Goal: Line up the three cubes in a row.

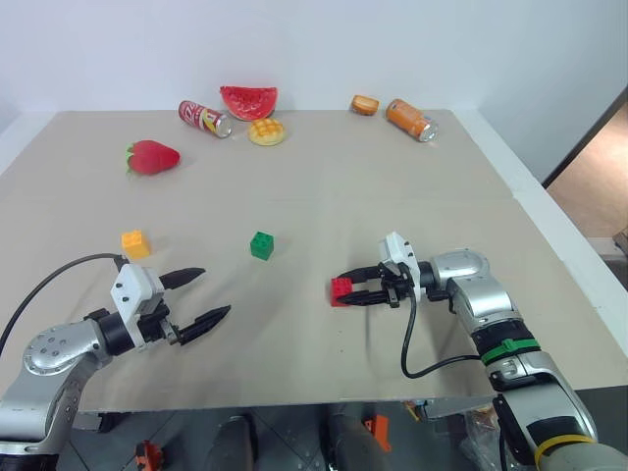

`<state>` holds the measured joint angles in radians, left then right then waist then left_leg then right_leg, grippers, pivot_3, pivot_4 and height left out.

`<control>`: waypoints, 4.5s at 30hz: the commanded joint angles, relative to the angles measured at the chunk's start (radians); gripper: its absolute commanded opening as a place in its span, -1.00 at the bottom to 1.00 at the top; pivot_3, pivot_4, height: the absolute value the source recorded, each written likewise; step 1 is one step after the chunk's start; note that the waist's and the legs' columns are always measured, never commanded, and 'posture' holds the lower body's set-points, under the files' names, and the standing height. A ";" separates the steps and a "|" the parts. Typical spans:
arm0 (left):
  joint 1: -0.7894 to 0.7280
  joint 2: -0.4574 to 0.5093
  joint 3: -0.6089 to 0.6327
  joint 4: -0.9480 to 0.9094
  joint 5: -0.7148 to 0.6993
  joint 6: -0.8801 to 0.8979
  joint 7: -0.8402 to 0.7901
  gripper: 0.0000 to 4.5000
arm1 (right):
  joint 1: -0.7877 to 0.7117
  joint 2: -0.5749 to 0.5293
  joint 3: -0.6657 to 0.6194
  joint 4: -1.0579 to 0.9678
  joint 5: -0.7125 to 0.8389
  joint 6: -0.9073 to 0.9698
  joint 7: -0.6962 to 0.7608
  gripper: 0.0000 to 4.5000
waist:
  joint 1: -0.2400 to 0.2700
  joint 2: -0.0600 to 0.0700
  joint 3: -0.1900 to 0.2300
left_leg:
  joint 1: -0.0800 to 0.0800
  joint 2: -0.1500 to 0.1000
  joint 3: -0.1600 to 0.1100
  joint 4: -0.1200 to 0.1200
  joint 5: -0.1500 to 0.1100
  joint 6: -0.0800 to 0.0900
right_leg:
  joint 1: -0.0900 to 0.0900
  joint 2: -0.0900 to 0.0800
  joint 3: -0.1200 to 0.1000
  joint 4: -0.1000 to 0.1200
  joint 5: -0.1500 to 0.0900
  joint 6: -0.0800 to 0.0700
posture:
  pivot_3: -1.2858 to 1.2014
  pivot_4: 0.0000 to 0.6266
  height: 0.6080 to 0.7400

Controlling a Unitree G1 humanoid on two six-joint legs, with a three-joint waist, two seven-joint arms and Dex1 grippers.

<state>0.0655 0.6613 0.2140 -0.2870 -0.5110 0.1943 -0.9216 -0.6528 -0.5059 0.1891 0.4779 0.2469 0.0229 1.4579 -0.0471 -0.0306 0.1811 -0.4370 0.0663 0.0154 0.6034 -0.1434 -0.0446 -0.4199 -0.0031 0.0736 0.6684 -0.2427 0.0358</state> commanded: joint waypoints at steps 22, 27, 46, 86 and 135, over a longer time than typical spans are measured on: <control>-0.283 -0.095 -0.207 0.226 0.188 0.078 0.105 1.00 | -0.112 -0.181 -0.085 -0.118 0.085 0.137 0.110 0.88 | 0.002 0.000 0.000 | -0.001 -0.001 0.000 0.001 0.000 0.000 | 0.000 0.000 0.001 0.000 0.003 0.007 | 0.03 -0.52 1.00; -0.354 -0.154 -0.243 0.242 0.204 0.142 0.157 1.00 | -0.140 -0.175 -0.151 -0.179 0.170 0.227 0.049 0.88 | 0.002 0.000 0.000 | -0.001 0.000 -0.002 0.000 0.000 0.000 | -0.001 0.002 0.001 0.001 0.003 0.006 | 0.03 -0.52 1.00; -0.538 -0.286 -0.260 0.399 0.315 0.153 0.338 0.89 | -0.038 -0.166 -0.144 -0.319 0.173 0.258 -0.042 0.89 | 0.002 0.000 0.000 | -0.001 -0.001 -0.002 0.002 0.000 0.000 | 0.001 0.001 0.001 0.001 0.004 0.009 | 0.03 -0.52 1.00; -0.741 -0.225 -0.412 0.782 0.277 -0.328 -0.509 -0.43 | 0.188 -0.290 -0.256 -0.574 0.283 0.393 -0.113 0.90 | 0.003 0.000 0.000 | -0.003 -0.002 -0.002 0.005 0.000 0.001 | 0.001 0.001 0.001 0.000 0.004 0.010 | 0.03 -0.52 1.00; -0.414 0.042 -0.186 0.497 0.200 -0.171 -0.355 0.89 | 0.107 -0.287 -0.226 -0.499 0.271 0.336 -0.111 0.90 | 0.002 0.000 0.000 | -0.002 -0.001 -0.002 0.004 0.000 0.001 | 0.000 0.000 0.001 0.001 0.002 0.007 | 0.03 -0.52 1.00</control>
<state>-0.3701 0.6938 -0.0165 0.2803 -0.3046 -0.0199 -1.3526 -0.5067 -0.8100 -0.0271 -0.0227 0.5112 0.3803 1.3539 -0.0451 -0.0302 0.1812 -0.4392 0.0652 0.0135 0.6080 -0.1433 -0.0437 -0.4193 -0.0031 0.0745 0.6695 -0.2416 0.0401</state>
